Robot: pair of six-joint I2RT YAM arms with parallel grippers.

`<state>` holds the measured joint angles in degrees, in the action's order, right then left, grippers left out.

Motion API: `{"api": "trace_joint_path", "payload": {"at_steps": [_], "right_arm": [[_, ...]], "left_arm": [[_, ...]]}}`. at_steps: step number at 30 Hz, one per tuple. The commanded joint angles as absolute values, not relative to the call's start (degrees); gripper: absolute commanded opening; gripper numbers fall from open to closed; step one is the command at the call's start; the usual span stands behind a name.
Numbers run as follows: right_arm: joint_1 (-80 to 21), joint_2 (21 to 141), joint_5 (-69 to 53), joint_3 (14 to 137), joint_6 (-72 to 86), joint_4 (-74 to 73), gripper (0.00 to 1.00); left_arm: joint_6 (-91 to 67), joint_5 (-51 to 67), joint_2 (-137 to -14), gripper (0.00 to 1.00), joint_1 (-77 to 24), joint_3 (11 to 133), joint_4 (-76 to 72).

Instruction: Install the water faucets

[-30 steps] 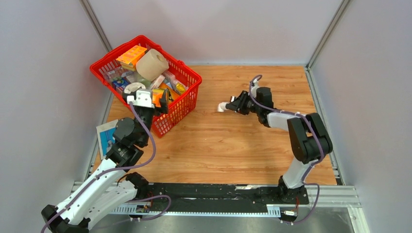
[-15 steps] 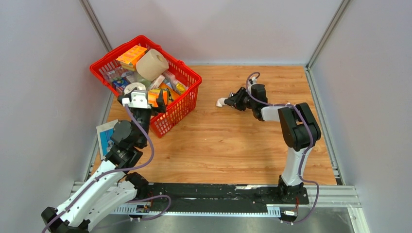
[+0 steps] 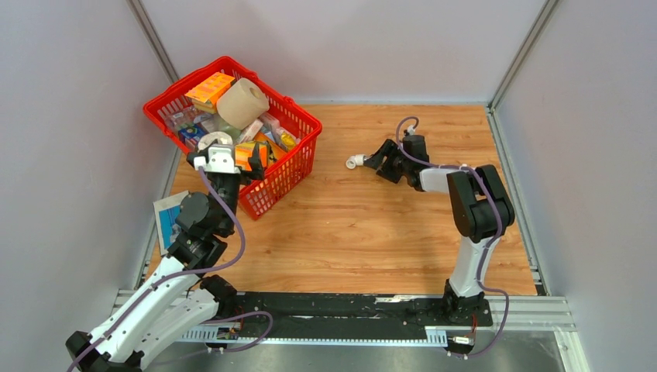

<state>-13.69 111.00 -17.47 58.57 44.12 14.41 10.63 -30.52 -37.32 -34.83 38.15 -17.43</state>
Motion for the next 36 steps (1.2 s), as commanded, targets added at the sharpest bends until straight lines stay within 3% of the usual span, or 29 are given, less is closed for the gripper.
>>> {"api": "trace_joint_path", "payload": {"at_steps": [1,18,26,36], "right_arm": [[-13.71,107.15,-13.72,59.86,40.35,8.01,0.70],[-13.45,91.16,-2.12,55.81,28.48,-5.80,0.94],[-13.27,70.52,11.76,51.60,21.72,-7.03,1.00],[-13.36,40.90,30.74,46.41,16.44,-7.38,1.00]], "left_arm": [[11.25,-30.15,-36.30,1.00,-34.54,38.14,-18.90],[8.97,-31.11,-35.77,1.00,-34.10,39.02,-17.32],[8.88,-33.13,-35.16,1.00,-34.19,39.20,-17.49],[12.30,-36.56,-31.04,1.00,-33.93,35.95,-23.38]]}}
